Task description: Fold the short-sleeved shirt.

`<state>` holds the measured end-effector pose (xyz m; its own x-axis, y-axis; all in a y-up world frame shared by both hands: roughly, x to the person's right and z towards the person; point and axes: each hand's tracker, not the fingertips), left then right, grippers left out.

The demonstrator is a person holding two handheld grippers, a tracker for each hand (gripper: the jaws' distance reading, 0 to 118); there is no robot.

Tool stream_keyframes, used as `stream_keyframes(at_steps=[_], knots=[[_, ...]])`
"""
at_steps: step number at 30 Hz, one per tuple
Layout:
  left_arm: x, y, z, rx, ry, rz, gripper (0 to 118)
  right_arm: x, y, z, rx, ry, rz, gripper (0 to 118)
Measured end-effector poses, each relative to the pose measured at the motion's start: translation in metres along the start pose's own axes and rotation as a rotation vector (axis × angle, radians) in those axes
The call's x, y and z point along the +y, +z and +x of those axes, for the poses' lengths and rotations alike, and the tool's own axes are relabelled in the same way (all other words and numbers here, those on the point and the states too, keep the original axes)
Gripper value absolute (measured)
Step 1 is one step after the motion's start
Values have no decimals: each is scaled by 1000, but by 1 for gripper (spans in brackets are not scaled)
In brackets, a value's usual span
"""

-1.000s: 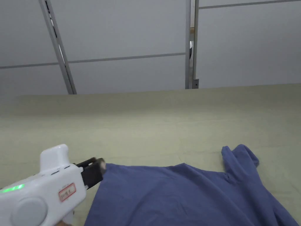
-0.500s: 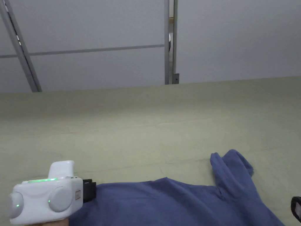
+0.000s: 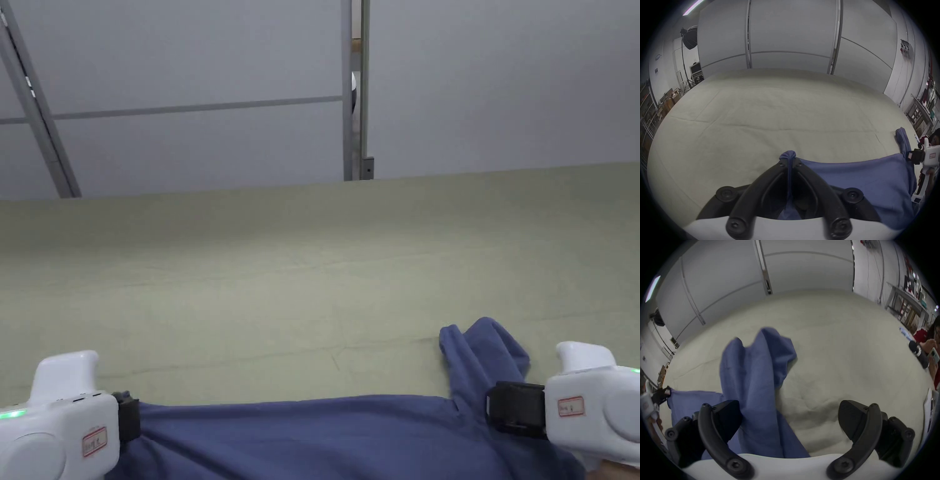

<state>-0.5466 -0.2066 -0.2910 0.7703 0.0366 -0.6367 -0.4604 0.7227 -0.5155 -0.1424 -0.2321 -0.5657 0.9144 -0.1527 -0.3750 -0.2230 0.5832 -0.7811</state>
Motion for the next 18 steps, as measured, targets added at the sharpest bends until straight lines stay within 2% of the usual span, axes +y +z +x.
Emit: stream_keyframes(at_steps=[2,3,4,5,6,7,8,9,13,18], knots=[[-6,2,1,4,3,-13,3,-1,10,-10,-25,41,37,117],[-8,3,2,4,2,-15,3,-3,14,-13,-18,67,46,107],[-10,5,4,7,2,-14,3,-4,19,-17,-44,114,63,89],[-11,8,5,5,5,-14,3,-5,20,-19,-68,183,94,62],[-11,10,5,-6,18,-11,3,-6,25,-22,17,218,109,8],[-12,15,6,-11,28,-4,3,-7,28,-26,62,235,84,5],[-13,23,7,-11,31,5,3,-8,35,-31,11,234,104,5],[-13,32,7,-14,35,18,3,-9,39,-27,19,237,126,5],[-9,95,1,-56,71,122,3,-16,99,-7,127,72,344,5],[-10,205,-9,-97,127,362,3,-30,209,13,220,45,582,5]])
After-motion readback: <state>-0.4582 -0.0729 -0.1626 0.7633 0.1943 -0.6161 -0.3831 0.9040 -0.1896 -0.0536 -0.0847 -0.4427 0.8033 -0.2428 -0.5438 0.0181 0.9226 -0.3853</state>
